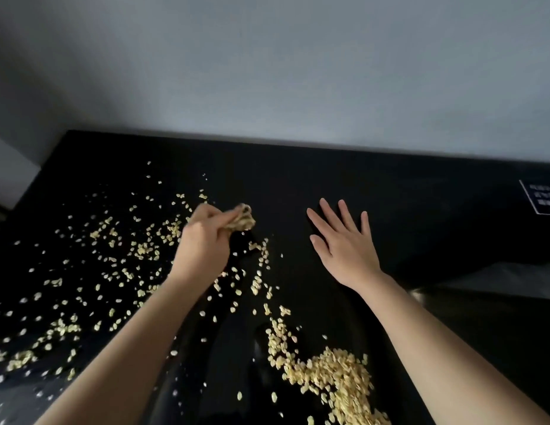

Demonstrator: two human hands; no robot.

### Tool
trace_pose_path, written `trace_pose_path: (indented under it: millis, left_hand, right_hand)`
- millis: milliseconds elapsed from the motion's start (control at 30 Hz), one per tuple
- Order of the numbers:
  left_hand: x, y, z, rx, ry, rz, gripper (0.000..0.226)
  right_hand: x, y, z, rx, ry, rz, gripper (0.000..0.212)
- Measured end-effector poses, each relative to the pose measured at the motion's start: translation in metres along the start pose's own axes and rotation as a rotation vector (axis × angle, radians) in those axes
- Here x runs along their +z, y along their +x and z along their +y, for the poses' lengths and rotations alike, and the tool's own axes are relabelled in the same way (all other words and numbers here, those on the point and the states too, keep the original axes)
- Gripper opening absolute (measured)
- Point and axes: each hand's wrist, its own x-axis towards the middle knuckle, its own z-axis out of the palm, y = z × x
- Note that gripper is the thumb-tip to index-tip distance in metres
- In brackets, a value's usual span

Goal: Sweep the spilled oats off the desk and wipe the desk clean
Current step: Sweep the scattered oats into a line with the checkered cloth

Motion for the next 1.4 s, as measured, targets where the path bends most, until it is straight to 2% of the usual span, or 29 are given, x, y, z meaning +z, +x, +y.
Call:
trace_pose_path:
  millis: [133, 300, 467, 667, 733, 833, 867, 933, 1000, 1067, 1200, 1300, 1400]
  left_hand:
    - [-0.001, 0.051, -0.023, -0.052, 0.071, 0.060, 0.037]
    - [0.030, 0.068, -0.026, -0.004, 0.219, -0.092, 0.043]
    - [0.045, 0.027, -0.014, 0.253, 0.171, -0.214, 0.048]
    - [0.045, -0.046, 0.002, 0.522, 0.100, -0.411, 0.052]
    - [0.043, -0.068, 0.007, 0.550, 0.064, -0.514, 0.050]
    - [0.033, -0.082, 0.016, 0.435, -0.039, -0.666, 0.045]
    - [0.029, -0.078, 0.019, 0.380, -0.062, -0.643, 0.045]
    - [0.027, -0.060, 0.023, 0.271, -0.049, -0.497, 0.043]
    - [0.037, -0.034, 0.026, 0.197, 0.033, -0.327, 0.041]
    - [0.054, -0.014, 0.035, 0.162, 0.121, -0.232, 0.043]
    - [0.084, -0.016, 0.057, 0.226, 0.201, -0.290, 0.049]
    - [0.085, -0.046, 0.056, 0.444, 0.180, -0.360, 0.048]
    - [0.075, -0.076, 0.048, 0.544, 0.154, -0.411, 0.049]
  right_hand:
    - [0.003, 0.025, -0.007, 0.021, -0.042, 0.024, 0.059]
    - [0.005, 0.025, -0.007, 0.026, -0.039, 0.052, 0.057]
    - [0.003, 0.024, -0.005, 0.011, 0.046, 0.071, 0.051]
    - [0.003, -0.003, 0.003, -0.041, 0.031, 0.064, 0.055]
    - [0.004, -0.021, 0.007, -0.031, 0.014, 0.046, 0.056]
    - [0.006, -0.047, 0.016, -0.027, -0.007, 0.032, 0.056]
    - [0.006, -0.054, 0.019, -0.028, -0.013, 0.029, 0.055]
    - [0.008, -0.068, 0.024, -0.019, -0.011, 0.029, 0.054]
    - [0.007, -0.077, 0.026, -0.012, 0.006, 0.038, 0.053]
    - [0.008, -0.082, 0.027, -0.012, 0.012, 0.035, 0.054]
    - [0.010, -0.090, 0.032, -0.018, 0.005, 0.043, 0.053]
    - [0.012, -0.094, 0.035, -0.028, 0.021, 0.049, 0.053]
    - [0.011, -0.093, 0.034, -0.026, 0.027, 0.017, 0.057]
